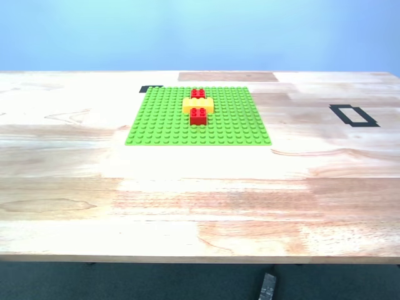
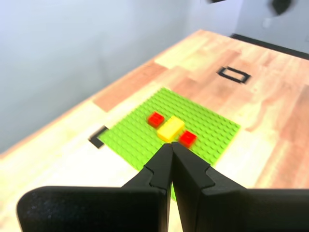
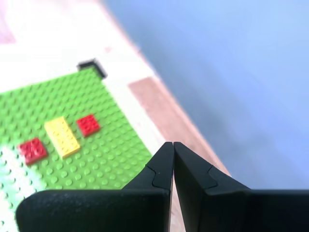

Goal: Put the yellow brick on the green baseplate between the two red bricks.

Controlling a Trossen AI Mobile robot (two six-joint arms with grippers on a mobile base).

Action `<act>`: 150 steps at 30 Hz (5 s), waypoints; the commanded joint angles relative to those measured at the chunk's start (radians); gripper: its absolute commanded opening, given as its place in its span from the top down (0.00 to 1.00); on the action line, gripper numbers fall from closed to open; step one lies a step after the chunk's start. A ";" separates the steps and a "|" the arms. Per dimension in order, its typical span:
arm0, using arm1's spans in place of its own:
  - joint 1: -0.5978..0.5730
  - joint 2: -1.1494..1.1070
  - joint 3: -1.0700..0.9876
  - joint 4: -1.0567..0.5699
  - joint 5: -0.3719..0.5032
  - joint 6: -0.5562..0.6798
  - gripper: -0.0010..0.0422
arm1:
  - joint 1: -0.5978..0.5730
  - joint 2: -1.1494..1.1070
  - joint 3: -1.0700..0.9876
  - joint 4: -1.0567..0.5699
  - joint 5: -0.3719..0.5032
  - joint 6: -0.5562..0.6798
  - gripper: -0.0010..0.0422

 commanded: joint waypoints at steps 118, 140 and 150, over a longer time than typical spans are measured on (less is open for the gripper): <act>0.000 -0.722 -0.809 0.586 -0.394 -0.496 0.98 | -0.317 -1.227 -1.173 0.374 0.100 0.482 0.98; 0.001 -0.722 -0.809 0.586 -0.394 -0.496 0.98 | -0.317 -1.228 -1.174 0.372 0.100 0.482 0.98; 0.001 -0.722 -0.809 0.586 -0.394 -0.496 0.98 | -0.317 -1.228 -1.174 0.372 0.100 0.482 0.98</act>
